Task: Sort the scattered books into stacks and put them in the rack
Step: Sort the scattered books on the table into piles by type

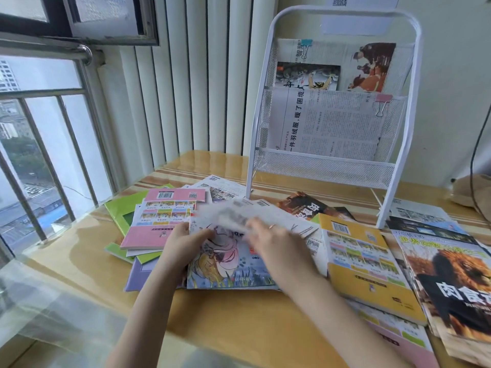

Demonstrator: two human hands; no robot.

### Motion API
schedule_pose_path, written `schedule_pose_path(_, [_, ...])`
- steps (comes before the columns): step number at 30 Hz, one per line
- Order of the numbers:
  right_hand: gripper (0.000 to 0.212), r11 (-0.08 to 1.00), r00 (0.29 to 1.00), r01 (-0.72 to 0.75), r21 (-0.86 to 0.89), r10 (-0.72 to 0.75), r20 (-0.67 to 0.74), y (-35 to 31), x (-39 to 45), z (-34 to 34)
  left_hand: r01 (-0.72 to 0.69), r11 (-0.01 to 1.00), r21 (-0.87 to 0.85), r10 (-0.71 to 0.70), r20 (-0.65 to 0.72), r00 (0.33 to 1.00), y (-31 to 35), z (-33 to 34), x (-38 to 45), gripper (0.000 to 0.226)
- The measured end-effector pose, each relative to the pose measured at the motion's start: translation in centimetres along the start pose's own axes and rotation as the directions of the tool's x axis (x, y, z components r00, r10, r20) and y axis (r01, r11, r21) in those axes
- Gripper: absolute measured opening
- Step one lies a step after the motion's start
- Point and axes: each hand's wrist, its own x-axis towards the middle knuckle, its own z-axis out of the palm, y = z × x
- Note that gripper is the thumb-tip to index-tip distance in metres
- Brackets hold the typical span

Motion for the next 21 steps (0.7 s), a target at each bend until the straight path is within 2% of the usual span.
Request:
schedule_pose_path(2, [0.036, 0.995, 0.981, 0.0, -0.104, 0.021, 0.194, -1.6, -1.1, 1.4, -0.018, 1.0, 0.013, 0.018, 0.022, 1.0, -0.1, 0.0, 0.0, 0.013])
schedule_pose_path(4, [0.048, 0.987, 0.938, -0.095, -0.13, 0.133, 0.32, -2.2, -1.1, 1.2, -0.01, 1.0, 0.019, 0.01, 0.026, 1.0, -0.4, -0.1, 0.2, 0.013])
schedule_pose_path(6, [0.068, 0.963, 0.824, -0.227, -0.146, 0.27, 0.498, -1.6, -0.6, 0.0, 0.002, 1.0, 0.025, -0.002, 0.002, 1.0, -0.7, -0.1, 0.5, 0.023])
schedule_pose_path(9, [0.083, 0.892, 0.63, -0.394, -0.223, 0.439, 0.641, -1.3, 0.0, -0.7, 0.01, 0.999, 0.042, -0.009, -0.017, 1.0, -0.8, 0.0, 0.7, 0.032])
schedule_pose_path(11, [0.085, 0.874, 0.57, -0.422, -0.241, 0.462, 0.68, -1.7, -0.1, -0.3, 0.003, 0.998, 0.056, -0.002, -0.009, 1.0, -0.9, 0.0, 0.7, 0.032])
schedule_pose_path(12, [0.085, 0.872, 0.573, -0.408, -0.271, 0.476, 0.667, -2.1, -0.1, -0.1, 0.001, 0.998, 0.061, -0.001, -0.009, 1.0, -0.9, 0.0, 0.7, 0.031])
schedule_pose_path(14, [0.083, 0.866, 0.668, -0.366, -0.34, 0.499, 0.553, -2.3, 0.0, 0.7, 0.009, 0.998, 0.065, -0.008, -0.02, 1.0, -1.0, 0.0, 0.8, 0.033])
schedule_pose_path(15, [0.078, 0.865, 0.724, -0.354, -0.356, 0.494, 0.482, -2.4, 0.1, 1.1, 0.014, 0.998, 0.06, -0.012, -0.025, 1.0, -1.1, 0.0, 0.9, 0.032])
schedule_pose_path(17, [0.062, 0.856, 0.781, -0.36, -0.371, 0.494, 0.381, -2.2, 0.0, 1.6, 0.018, 0.999, 0.05, -0.016, -0.038, 0.999, -1.3, 0.1, 1.1, 0.028])
schedule_pose_path(19, [0.051, 0.838, 0.79, -0.377, -0.395, 0.513, 0.336, -1.5, -0.2, 1.9, 0.021, 0.999, 0.045, -0.019, -0.04, 0.999, -1.5, 0.1, 1.3, 0.027])
schedule_pose_path(21, [0.054, 0.817, 0.758, -0.395, -0.42, 0.548, 0.353, -0.6, -0.4, 2.1, 0.02, 0.998, 0.055, -0.018, -0.042, 0.999, -1.7, 0.1, 1.5, 0.029])
